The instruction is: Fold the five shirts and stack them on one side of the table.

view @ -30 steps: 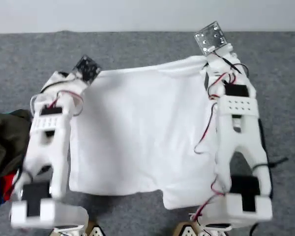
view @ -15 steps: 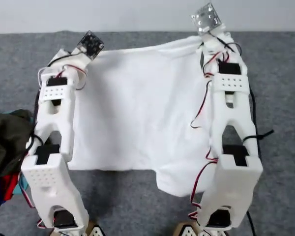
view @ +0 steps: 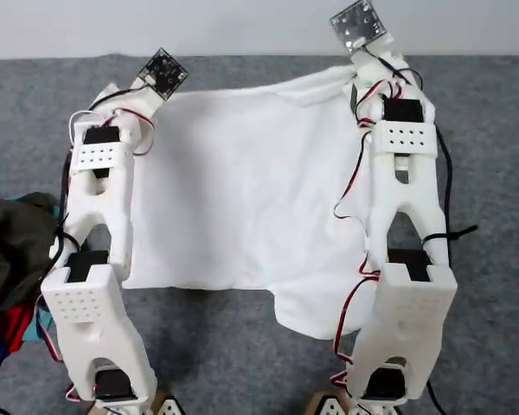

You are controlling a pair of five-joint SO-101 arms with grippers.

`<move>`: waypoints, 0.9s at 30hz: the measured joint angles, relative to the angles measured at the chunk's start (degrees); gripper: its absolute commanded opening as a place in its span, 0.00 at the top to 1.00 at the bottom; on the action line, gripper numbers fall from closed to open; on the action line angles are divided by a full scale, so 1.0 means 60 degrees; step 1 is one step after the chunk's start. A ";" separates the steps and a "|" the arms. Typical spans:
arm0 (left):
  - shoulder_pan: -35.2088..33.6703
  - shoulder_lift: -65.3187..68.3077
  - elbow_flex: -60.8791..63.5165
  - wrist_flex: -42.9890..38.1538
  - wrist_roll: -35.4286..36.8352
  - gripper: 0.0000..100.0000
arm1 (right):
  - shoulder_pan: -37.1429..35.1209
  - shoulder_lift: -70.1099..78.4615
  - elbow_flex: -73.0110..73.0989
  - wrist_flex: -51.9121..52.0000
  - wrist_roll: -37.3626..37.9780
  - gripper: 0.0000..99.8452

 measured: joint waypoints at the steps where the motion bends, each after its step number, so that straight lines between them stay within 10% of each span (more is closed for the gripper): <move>1: 0.0000 0.0000 0.0000 0.0322 -0.0015 1.00 | 0.0000 0.0000 0.0000 0.0264 0.0000 0.99; 27: 0.0542 -0.0835 -0.0205 0.9172 -0.1905 1.00 | -0.0249 -0.1817 -0.0015 0.8982 0.0015 0.99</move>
